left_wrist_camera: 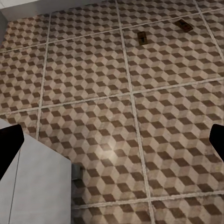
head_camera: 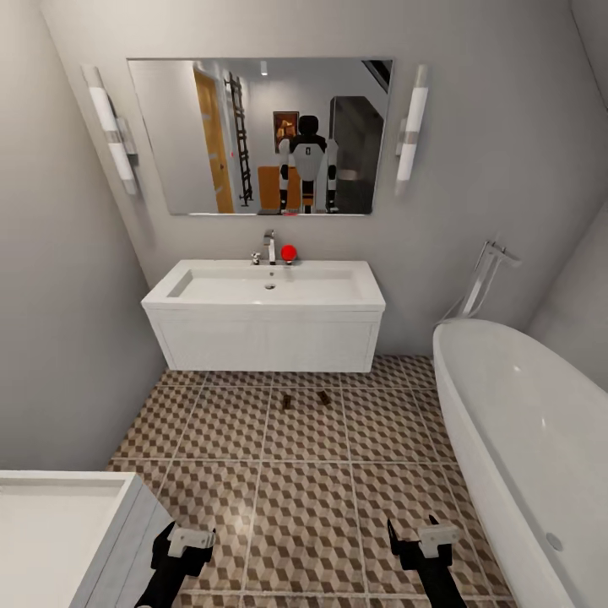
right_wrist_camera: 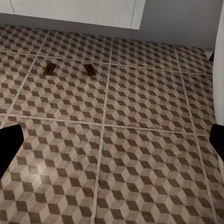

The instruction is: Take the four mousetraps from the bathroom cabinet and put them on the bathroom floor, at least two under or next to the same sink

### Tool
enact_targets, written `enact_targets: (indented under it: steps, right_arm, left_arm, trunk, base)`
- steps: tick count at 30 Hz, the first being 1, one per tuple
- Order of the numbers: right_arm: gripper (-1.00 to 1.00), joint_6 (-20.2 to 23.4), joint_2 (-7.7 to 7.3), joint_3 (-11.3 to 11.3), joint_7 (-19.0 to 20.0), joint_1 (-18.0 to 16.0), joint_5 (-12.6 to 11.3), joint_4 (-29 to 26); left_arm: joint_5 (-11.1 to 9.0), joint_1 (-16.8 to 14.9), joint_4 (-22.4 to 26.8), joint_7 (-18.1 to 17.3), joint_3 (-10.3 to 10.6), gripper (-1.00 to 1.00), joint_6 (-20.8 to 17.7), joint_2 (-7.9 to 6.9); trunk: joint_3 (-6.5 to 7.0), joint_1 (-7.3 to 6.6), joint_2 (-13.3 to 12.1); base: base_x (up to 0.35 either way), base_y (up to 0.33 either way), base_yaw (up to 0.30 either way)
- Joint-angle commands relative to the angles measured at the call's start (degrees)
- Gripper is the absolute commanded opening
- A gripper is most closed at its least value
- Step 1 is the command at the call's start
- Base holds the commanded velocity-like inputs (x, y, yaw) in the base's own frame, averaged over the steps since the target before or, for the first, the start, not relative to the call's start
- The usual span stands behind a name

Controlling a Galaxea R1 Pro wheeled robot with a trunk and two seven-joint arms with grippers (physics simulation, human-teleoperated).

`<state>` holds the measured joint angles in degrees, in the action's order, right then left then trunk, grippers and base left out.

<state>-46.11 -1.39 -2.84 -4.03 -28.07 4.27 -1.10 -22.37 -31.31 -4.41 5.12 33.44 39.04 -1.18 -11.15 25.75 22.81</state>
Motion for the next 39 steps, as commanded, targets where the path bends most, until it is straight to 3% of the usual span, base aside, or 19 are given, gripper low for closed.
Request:
enact_targets:
  steps: [1, 7, 16, 39]
  right_arm:
    - [1.00, -0.12, -0.01, -0.23, -0.43, -0.05, 0.39, 0.05]
    - [1.00, -0.12, -0.06, -0.23, -0.51, -0.05, 0.39, 0.11]
    - [1.00, -0.12, -0.10, -0.23, -0.54, -0.05, 0.31, 0.14]
    - [1.00, -0.12, -0.10, -0.23, -0.54, -0.05, 0.30, 0.14]
  left_arm:
    - [-0.05, -0.07, -0.16, 0.33, 0.49, 1.00, 0.25, 0.04]
    - [-0.05, -0.07, -0.16, 0.33, 0.49, 1.00, -0.05, 0.04]
    - [-0.05, -0.07, -0.16, 0.09, 0.49, 1.00, -4.71, 0.11]
    - [-0.05, -0.07, -0.16, 0.07, 0.49, 1.00, -5.38, 0.12]
  trunk:
    - [-0.11, 0.03, 0.11]
    - [-0.11, 0.03, 0.11]
    - [-0.11, 0.03, 0.11]
    - [-0.11, 0.03, 0.11]
  base:
    - [0.000, 0.000, 0.000]
    - [0.000, 0.000, 0.000]
    - [-0.046, 0.000, 0.000]
    - [-0.317, 0.000, 0.000]
